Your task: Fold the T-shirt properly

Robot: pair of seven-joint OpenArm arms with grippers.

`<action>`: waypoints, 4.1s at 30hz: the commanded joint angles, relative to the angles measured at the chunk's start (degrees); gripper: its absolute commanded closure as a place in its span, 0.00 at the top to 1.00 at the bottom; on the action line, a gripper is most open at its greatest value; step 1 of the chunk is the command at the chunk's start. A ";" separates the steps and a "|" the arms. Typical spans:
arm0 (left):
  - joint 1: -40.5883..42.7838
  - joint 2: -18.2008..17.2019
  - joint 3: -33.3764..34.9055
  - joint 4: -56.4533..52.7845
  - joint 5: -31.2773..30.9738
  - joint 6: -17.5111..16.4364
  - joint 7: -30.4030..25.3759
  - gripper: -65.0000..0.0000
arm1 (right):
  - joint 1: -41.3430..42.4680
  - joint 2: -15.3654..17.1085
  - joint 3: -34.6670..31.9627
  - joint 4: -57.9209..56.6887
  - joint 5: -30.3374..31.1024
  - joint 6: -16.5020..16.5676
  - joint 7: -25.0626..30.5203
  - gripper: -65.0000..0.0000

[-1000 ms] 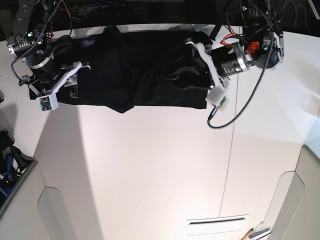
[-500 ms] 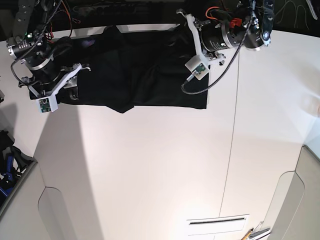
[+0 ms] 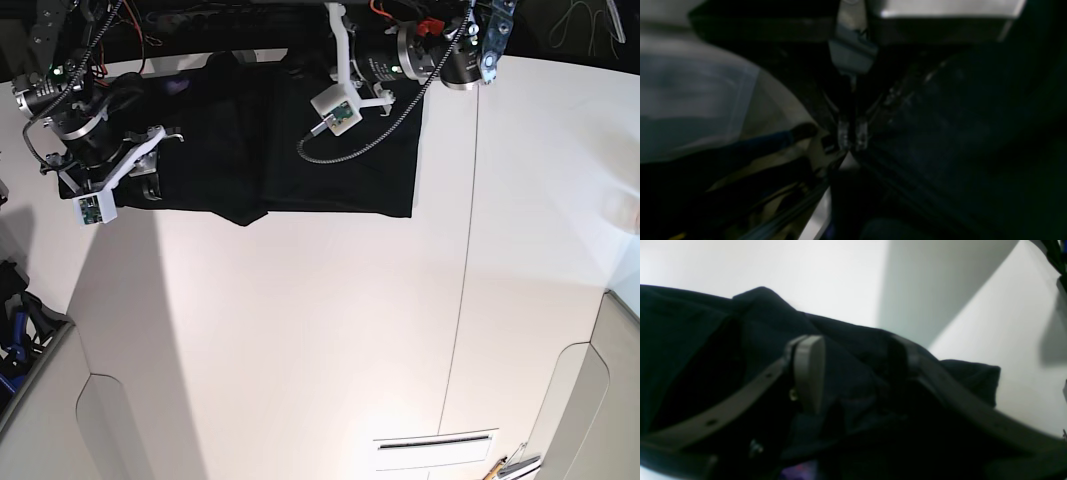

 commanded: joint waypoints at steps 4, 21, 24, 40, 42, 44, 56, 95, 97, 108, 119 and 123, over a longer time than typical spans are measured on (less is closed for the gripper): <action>-1.62 4.35 0.55 1.07 -1.57 -0.52 -1.27 0.00 | 0.44 0.31 0.22 0.96 0.46 -0.17 1.31 0.47; -2.64 5.44 0.55 1.07 -1.57 -0.52 -0.74 0.44 | 0.74 5.40 5.09 0.96 -5.60 -0.20 1.29 0.47; -2.64 5.42 0.55 1.07 -1.55 -0.52 -0.74 0.44 | 0.72 7.63 11.04 0.68 -0.87 -0.02 -0.15 0.48; -3.17 4.81 0.55 1.07 -1.16 -0.52 -0.79 0.44 | 3.15 15.78 29.46 -35.76 44.81 15.19 -8.44 0.63; -3.78 4.81 0.55 1.07 -1.14 -0.52 -0.74 0.44 | 5.79 16.79 29.46 -41.40 47.30 15.61 -9.90 0.63; -3.93 4.81 0.55 1.07 -1.14 -0.52 -0.81 0.44 | 8.20 17.53 29.46 -46.16 48.83 16.02 -10.54 0.63; -3.96 4.83 0.55 1.07 -1.11 -0.52 -0.81 0.44 | 12.81 18.05 19.15 -54.27 49.96 15.96 -12.24 0.63; 0.74 0.09 -35.01 0.26 8.68 8.57 0.37 0.00 | 15.63 13.25 16.72 -26.67 70.10 15.98 -27.47 0.00; 1.20 0.09 -35.01 -1.44 6.88 7.21 0.46 0.00 | 15.45 10.10 16.13 -25.49 70.95 15.98 -27.47 0.00; 1.16 0.07 -35.01 -7.26 3.02 5.62 0.57 0.00 | 13.68 -3.93 -0.76 -25.29 65.79 16.00 -26.77 0.00; 1.16 0.07 -35.01 -7.26 2.84 5.62 0.59 0.00 | 13.99 -5.57 -16.96 -25.29 43.32 15.96 -12.20 0.00; 1.14 0.07 -35.01 -7.26 2.73 5.62 0.59 0.00 | 14.10 -5.57 -20.24 -25.29 40.79 15.93 -8.87 0.00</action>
